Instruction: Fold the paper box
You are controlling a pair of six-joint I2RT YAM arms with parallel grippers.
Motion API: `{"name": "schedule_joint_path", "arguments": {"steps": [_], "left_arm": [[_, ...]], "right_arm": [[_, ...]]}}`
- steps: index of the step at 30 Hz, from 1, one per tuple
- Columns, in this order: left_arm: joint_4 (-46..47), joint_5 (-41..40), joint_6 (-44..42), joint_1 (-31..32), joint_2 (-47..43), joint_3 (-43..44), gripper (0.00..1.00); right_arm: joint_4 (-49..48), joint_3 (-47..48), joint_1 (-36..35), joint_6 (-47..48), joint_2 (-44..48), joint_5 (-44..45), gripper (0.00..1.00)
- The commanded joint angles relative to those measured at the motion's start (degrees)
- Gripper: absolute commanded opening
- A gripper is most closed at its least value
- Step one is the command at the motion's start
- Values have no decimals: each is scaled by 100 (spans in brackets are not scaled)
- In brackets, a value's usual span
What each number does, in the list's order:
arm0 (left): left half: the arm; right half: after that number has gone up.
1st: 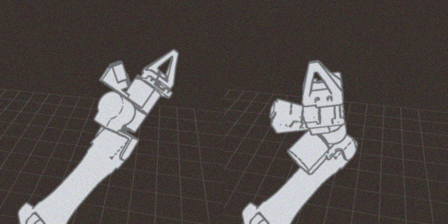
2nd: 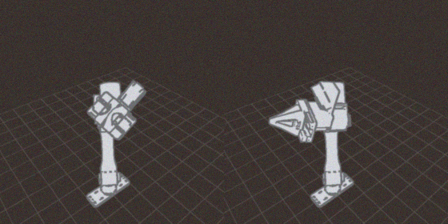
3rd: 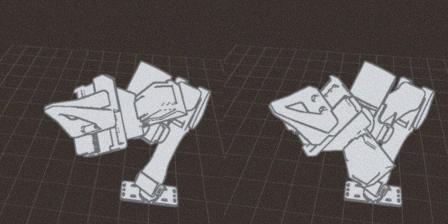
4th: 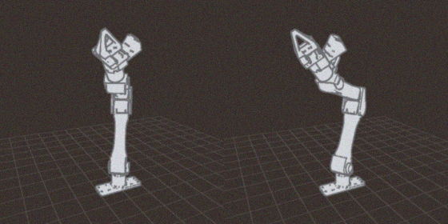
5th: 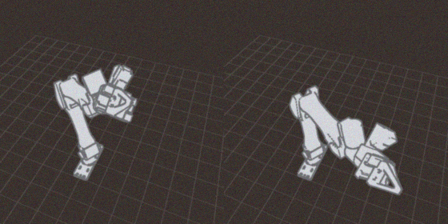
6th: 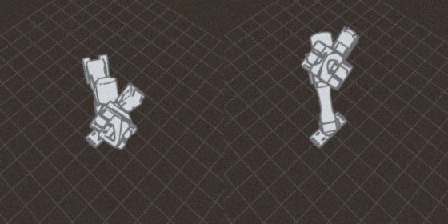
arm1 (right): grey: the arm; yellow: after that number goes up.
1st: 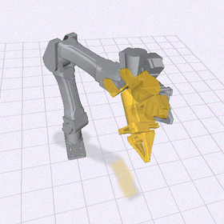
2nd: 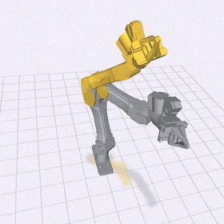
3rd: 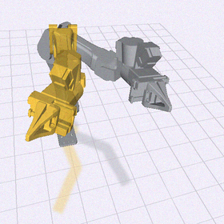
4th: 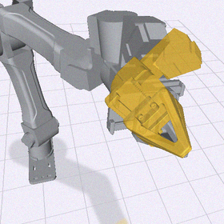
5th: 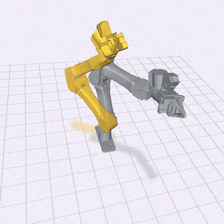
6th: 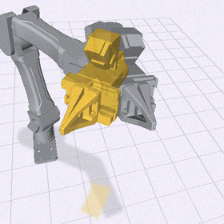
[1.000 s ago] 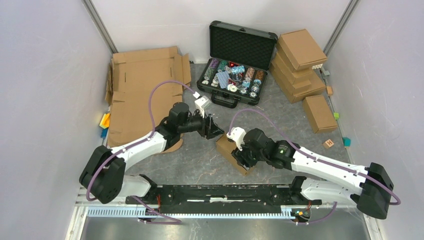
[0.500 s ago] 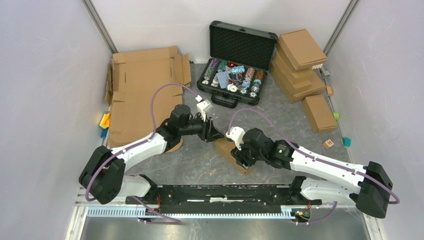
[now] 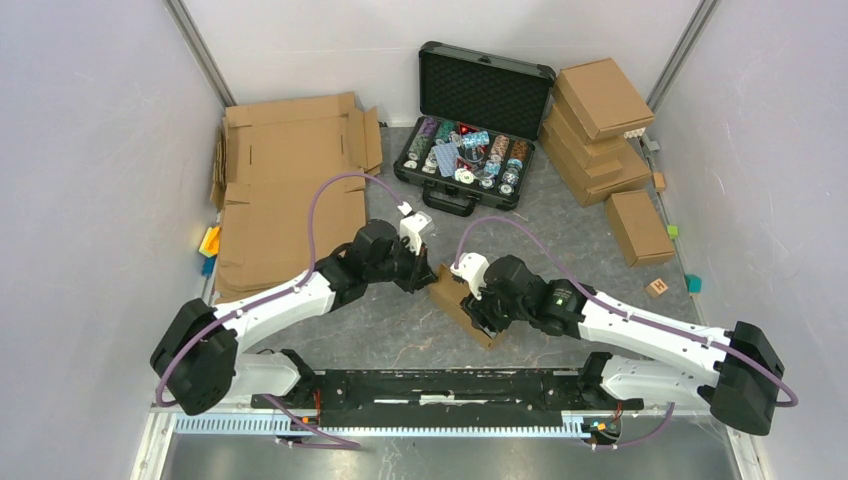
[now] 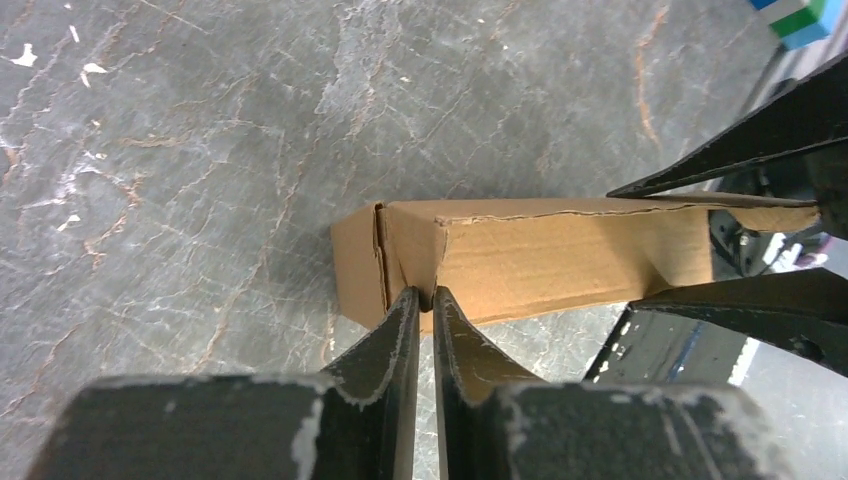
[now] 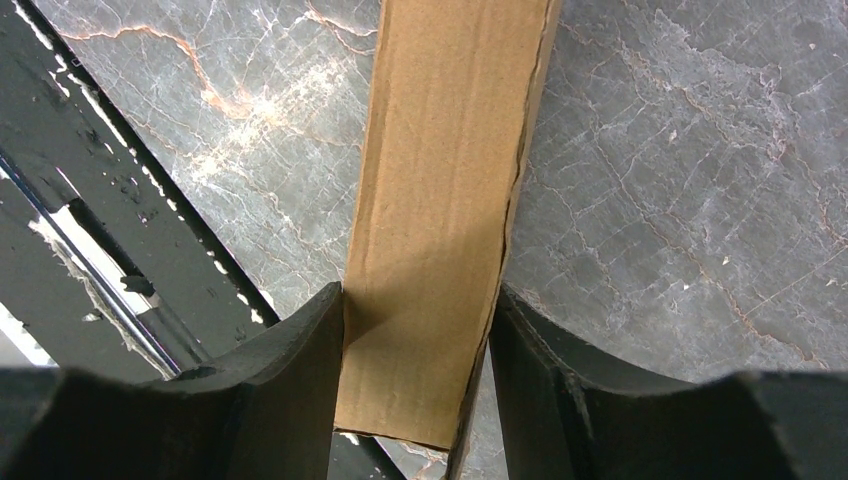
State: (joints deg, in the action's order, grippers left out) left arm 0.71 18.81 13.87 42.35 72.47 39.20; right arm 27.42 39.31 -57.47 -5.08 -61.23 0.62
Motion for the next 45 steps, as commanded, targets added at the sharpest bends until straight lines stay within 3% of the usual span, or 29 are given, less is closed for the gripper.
{"name": "schedule_joint_path", "arguments": {"steps": [1,10,24,39,43,45], "left_arm": [[-591,-920,-392,233,-1,338,14],[-862,-1998,-530,520,-122,372,6],[-879,-2430,-746,809,-144,361,2],[-625,-2356,-481,911,-112,144,2],[-634,-2374,-486,941,-132,141,2],[-617,-2373,-473,957,-129,137,2]], "right_arm": [[-45,152,29,-3,-126,53,55],[-28,182,31,7,-160,75,56],[-9,191,32,11,-152,97,57],[-54,819,35,71,-37,386,97],[-50,1156,34,106,9,515,89],[-178,1172,31,77,70,530,79]]}}
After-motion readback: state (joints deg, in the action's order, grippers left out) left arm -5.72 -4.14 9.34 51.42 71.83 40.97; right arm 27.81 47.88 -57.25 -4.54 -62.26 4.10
